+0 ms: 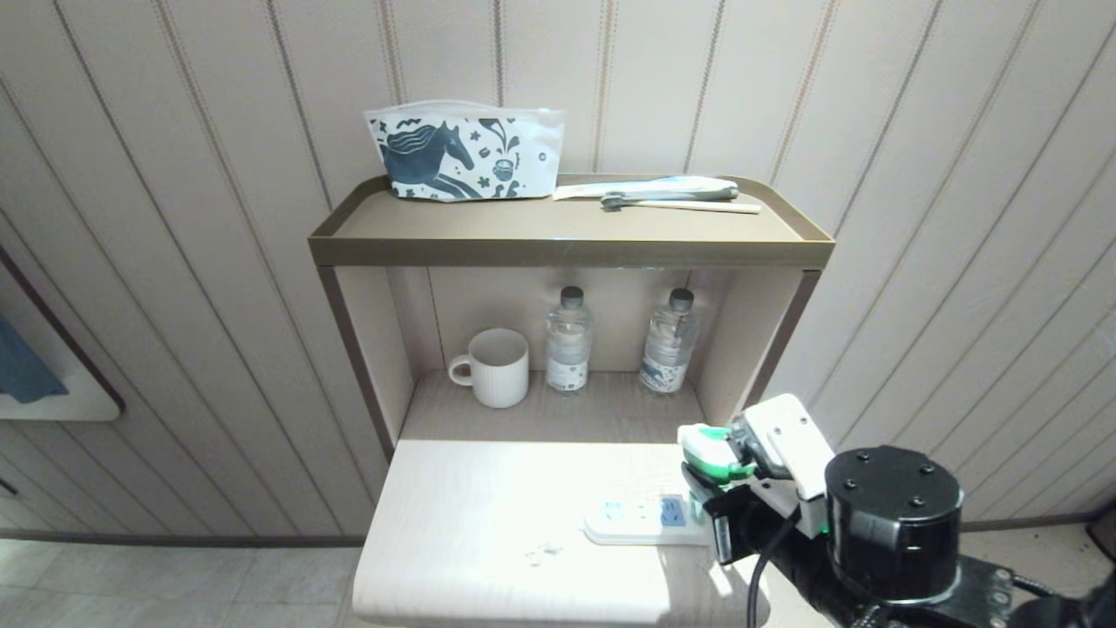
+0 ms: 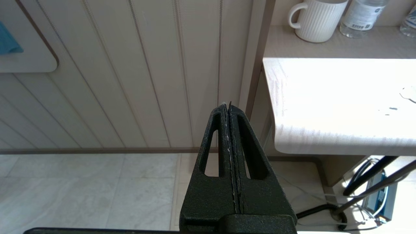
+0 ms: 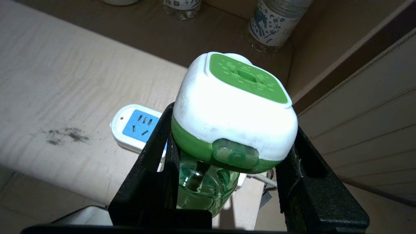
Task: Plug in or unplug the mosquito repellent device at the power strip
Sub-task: Place the mosquito repellent liquid on the table
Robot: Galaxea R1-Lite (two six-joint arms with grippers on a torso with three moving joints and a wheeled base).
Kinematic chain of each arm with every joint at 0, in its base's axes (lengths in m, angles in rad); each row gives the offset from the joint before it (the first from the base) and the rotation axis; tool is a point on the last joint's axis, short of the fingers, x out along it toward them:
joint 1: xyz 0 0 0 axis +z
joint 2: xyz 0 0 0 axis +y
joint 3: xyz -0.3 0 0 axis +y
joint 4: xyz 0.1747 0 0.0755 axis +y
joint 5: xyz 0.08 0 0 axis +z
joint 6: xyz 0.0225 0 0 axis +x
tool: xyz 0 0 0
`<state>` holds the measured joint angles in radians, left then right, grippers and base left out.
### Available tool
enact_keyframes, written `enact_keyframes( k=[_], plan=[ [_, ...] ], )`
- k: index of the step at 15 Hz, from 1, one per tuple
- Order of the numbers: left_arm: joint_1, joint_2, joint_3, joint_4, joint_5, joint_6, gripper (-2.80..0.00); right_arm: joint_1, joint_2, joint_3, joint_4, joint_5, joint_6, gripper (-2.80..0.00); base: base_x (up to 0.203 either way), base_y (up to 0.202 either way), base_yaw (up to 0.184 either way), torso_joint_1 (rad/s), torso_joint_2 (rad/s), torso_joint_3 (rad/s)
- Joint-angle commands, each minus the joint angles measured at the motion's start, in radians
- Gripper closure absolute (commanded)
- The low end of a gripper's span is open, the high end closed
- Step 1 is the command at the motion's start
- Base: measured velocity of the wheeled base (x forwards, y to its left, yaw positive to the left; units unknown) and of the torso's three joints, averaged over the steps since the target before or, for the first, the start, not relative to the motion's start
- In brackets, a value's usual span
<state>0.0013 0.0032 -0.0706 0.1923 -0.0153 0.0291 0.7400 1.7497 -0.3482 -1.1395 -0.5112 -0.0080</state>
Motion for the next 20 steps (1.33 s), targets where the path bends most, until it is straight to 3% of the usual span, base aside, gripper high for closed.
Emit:
enact_keyframes(
  k=[1,4,10,17,20],
  plan=[
    [0.000,-0.002,0.000,0.001,0.000,0.000,0.00,0.004,0.219,0.010,-0.222,-0.039,-0.045,0.00,0.000,0.000,0.000,0.000,0.00,0.000],
    [0.000,-0.002,0.000,0.001,0.000,0.000,0.00,-0.002,0.367,-0.019,-0.428,-0.129,-0.104,0.00,0.000,0.000,0.000,0.000,0.00,0.000],
    [0.000,-0.002,0.000,0.001,0.000,0.000,0.00,-0.071,0.496,-0.216,-0.430,-0.135,-0.208,0.00,0.000,0.000,0.000,0.000,0.00,0.000],
    [0.000,-0.002,0.000,0.001,0.000,0.000,0.00,-0.116,0.660,-0.490,-0.429,-0.204,-0.239,0.00,0.000,0.000,0.000,0.000,0.00,0.000],
    [0.000,-0.002,0.000,0.001,0.000,0.000,0.00,-0.108,0.688,-0.521,-0.430,-0.223,-0.240,0.00,0.000,0.000,0.000,0.000,0.00,0.000]
  ],
)
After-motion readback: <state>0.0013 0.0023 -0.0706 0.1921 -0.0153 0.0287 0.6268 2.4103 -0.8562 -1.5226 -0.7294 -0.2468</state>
